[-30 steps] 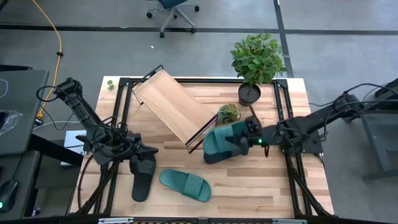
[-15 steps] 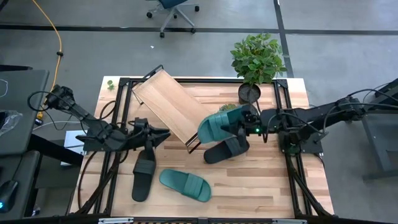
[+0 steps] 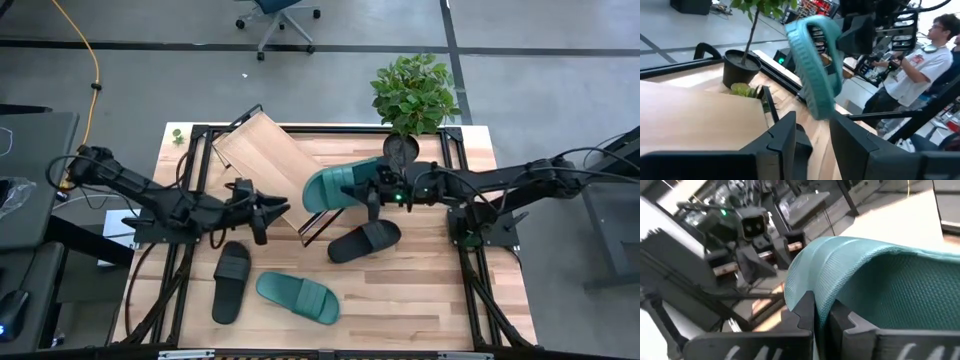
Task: Pick and place slippers onto the shelf
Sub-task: Put the right green pair of slippers on the shelf
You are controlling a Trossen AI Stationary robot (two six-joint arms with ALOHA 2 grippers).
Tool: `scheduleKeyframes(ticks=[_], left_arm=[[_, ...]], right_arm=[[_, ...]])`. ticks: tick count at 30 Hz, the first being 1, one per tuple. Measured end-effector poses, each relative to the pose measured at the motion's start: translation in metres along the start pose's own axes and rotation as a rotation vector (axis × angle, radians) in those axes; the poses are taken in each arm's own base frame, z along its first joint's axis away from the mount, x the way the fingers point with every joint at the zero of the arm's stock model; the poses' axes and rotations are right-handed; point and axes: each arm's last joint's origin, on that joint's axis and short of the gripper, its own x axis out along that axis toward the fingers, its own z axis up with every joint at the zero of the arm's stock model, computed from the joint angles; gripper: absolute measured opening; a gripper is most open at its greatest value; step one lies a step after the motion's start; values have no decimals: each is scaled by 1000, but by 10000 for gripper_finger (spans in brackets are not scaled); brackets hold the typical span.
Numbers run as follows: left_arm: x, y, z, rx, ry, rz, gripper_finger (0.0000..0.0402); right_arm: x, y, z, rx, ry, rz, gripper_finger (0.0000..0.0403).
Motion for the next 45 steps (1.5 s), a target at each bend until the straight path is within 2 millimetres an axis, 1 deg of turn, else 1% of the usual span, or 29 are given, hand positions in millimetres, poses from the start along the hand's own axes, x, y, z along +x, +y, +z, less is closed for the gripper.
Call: scheduleKeyframes(ticks=[5, 11, 18, 23, 33, 38, 41, 45], left_arm=[[9, 6, 4, 99, 43, -57, 129], [13, 11, 9, 153, 26, -46, 146], [26, 16, 15, 109, -23, -68, 164], [35, 17, 13, 72, -9, -102, 181], [40, 16, 10, 49, -12, -98, 189], [43, 15, 9, 36, -34, -112, 189], [44, 14, 9, 35, -40, -110, 189], [45, 15, 8, 33, -35, -110, 189]], right_arm=[[4, -7, 4, -34, -13, -9, 0], [4, -8, 6, -59, -13, -12, 0], [4, -7, 6, -96, -21, -4, 0], [4, -5, 8, -114, -47, 12, 0], [4, -4, 8, -133, -43, 27, 0], [13, -4, 4, -140, -24, 71, 0], [20, -6, -1, -134, -2, 63, 0], [23, -6, -2, -134, -7, 64, 0]])
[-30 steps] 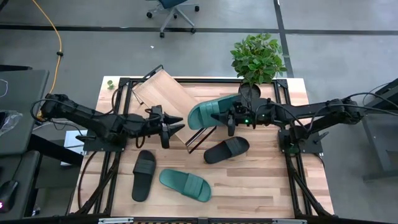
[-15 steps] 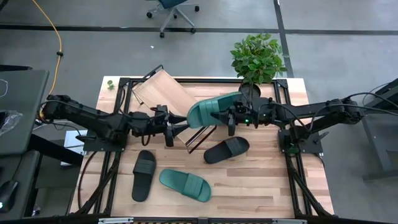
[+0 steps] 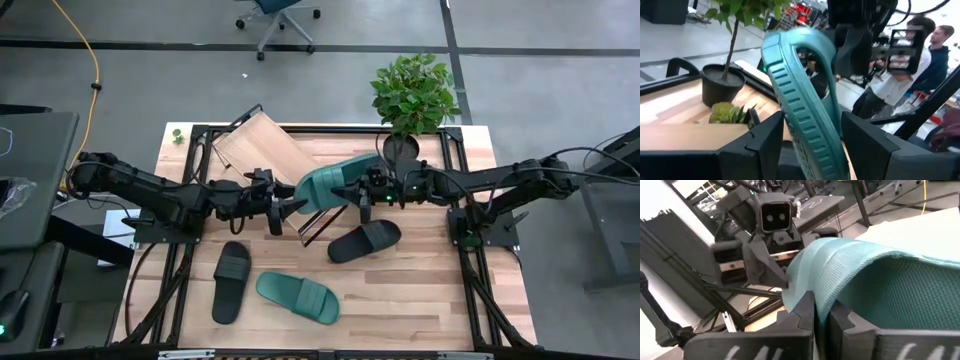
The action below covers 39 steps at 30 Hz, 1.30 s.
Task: Pick and place slippers onto the shelf
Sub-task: Put the right green pair of slippers on the shelf
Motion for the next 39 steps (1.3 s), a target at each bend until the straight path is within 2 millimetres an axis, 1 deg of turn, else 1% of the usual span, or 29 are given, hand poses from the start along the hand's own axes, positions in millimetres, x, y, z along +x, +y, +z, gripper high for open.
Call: scheduleKeyframes(ticks=[7, 10, 14, 20, 23, 27, 33, 36, 39], left_arm=[[0, 0, -1, -39, 7, 1, 187], [0, 0, -1, -55, 9, -2, 173], [0, 0, -1, -69, 11, 0, 136], [0, 1, -1, -71, 7, 15, 63], [0, 1, -1, -73, 2, 26, 31], [0, 1, -1, -73, -4, 34, 28], [0, 2, 0, -74, -21, 60, 32], [0, 3, 0, -75, -35, 81, 33], [0, 3, 0, -71, -42, 94, 28]], right_arm=[[-1, 1, 3, -16, -20, 15, 0], [-1, 2, 3, -22, -19, 15, 0], [-1, 2, 2, -26, -16, 20, 0], [-2, 2, 3, -27, -17, 22, 1], [-2, 2, 3, -38, -15, 26, 8], [-2, 2, 3, -40, -16, 24, 33], [-4, 2, 6, -38, -54, -16, 90], [-12, 2, 12, -41, -91, -58, 110], [-26, 2, 18, -47, -105, -119, 117]])
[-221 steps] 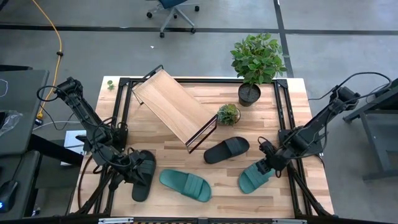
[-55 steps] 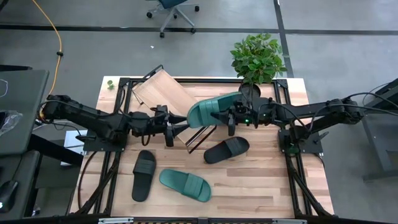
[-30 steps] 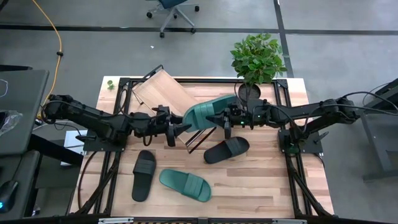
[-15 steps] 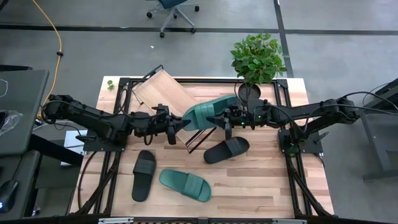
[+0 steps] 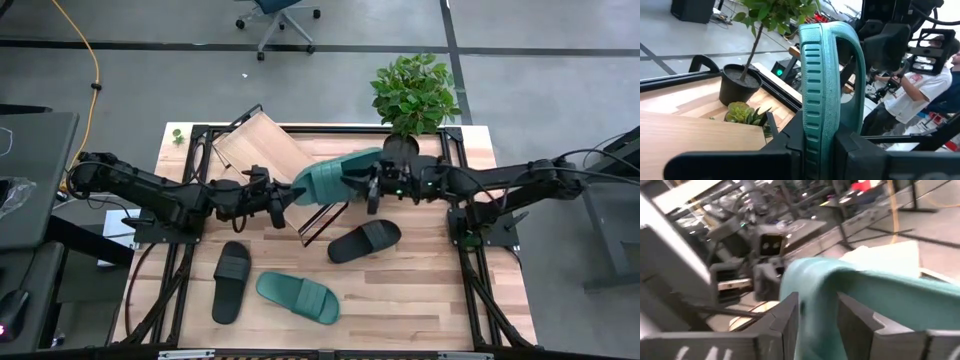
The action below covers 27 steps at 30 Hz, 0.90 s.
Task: Pick and place slippers onto the shelf
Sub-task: Put the right green pair of slippers on the shelf
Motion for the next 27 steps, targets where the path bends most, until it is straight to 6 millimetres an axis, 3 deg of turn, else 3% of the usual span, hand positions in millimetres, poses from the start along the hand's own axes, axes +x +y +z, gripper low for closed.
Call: scheduleKeyframes(ticks=[8, 12, 20, 27], left_arm=[[-2, 1, 3, 9, -29, 40, 29], [-9, 6, 17, 40, -92, 102, 28], [-47, 28, 57, 56, -162, 203, 29], [-91, 46, 69, 53, -164, 346, 27]], right_arm=[[-39, -1, 19, -16, -22, -30, 119], [-52, 2, 24, -25, -48, -19, 119], [-61, 10, 18, -43, -12, -20, 119], [-61, 12, 15, -52, 5, -8, 119]])
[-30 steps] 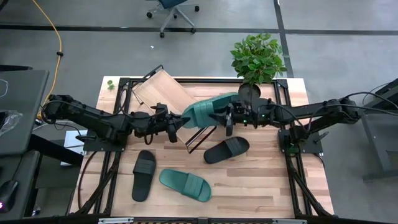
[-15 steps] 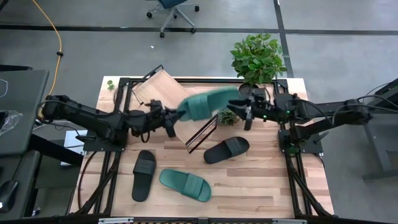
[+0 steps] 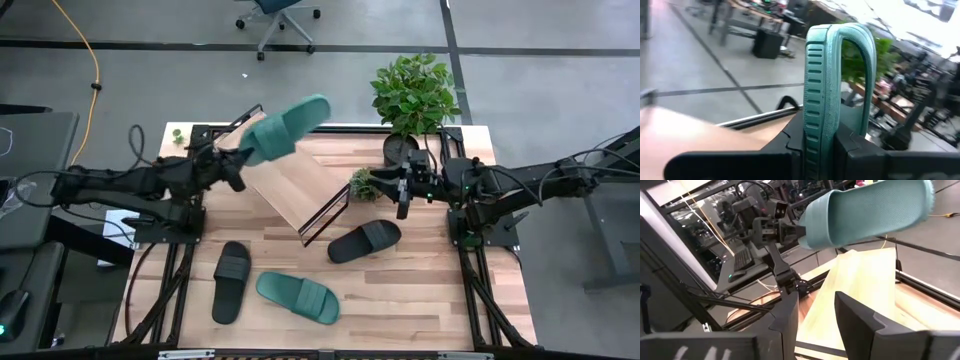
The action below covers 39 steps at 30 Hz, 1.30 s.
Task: Pick and place slippers onto the shelf
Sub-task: Put the right green pair of slippers on the shelf
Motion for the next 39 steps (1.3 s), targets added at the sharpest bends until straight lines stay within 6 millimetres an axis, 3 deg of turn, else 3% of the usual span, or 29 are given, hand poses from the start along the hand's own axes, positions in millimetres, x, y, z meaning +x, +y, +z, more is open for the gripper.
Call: scheduleKeyframes(ticks=[5, 11, 25, 31, 39], left_arm=[[-14, 17, 0, -59, 36, 63, 27], [-17, 24, -6, -96, 66, 140, 27], [-13, 25, -8, -203, -13, 253, 27], [-15, 32, -17, -224, 38, 307, 27], [-19, 32, -12, -228, 60, 239, 30]], right_arm=[[0, 0, -2, -15, 20, 3, 119], [0, -1, -4, -25, 49, 7, 119], [0, -1, -5, -60, 63, 39, 119], [3, -7, -1, -76, 44, 9, 119], [8, -22, 14, -43, -32, 21, 119]])
